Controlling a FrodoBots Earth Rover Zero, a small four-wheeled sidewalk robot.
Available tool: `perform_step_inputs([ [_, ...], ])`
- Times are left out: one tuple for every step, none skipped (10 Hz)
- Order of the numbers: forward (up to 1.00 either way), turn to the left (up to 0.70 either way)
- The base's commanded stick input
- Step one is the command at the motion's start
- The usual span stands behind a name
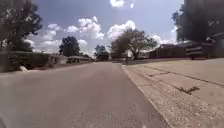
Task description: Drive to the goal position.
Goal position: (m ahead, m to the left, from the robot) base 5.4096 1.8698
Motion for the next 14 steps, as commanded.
perform_step_inputs([
  [0.7, 0.0],
  [0.7, 0.0],
  [0.7, 0.0],
  [0.7, 0.0],
  [0.7, 0.0],
  [0.7, 0.0],
  [0.7, 0.0],
  [0.7, 0.0],
  [0.7, 0.0],
  [0.7, 0.0],
  [0.7, 0.0],
  [0.7, 0.0],
  [0.7, 0.0],
  [0.7, 0.0],
])
